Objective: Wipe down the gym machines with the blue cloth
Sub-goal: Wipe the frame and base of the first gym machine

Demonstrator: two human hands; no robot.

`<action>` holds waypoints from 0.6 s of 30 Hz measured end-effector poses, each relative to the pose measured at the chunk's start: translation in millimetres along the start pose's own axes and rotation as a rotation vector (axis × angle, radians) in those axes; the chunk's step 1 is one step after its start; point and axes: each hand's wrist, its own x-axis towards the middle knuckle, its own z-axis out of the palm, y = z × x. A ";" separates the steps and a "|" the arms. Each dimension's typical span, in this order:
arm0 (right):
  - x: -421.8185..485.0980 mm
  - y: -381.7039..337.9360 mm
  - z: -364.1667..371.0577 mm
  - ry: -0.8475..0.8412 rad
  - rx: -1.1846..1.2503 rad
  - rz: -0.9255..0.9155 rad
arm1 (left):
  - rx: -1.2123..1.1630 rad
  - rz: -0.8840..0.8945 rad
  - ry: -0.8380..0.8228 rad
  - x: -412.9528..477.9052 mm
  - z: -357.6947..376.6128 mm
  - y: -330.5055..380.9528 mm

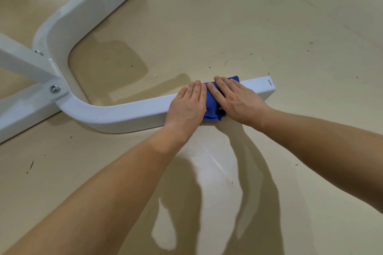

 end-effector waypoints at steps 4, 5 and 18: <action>-19.8 28.0 5.5 -0.037 0.025 0.030 | -0.024 0.012 0.016 23.4 -3.2 28.9; -24.7 34.9 6.8 -0.047 0.028 0.038 | -0.031 0.013 0.024 28.8 -3.9 36.4; -65.7 91.9 22.9 -0.125 0.049 0.121 | -0.030 0.041 0.024 77.8 -12.4 93.8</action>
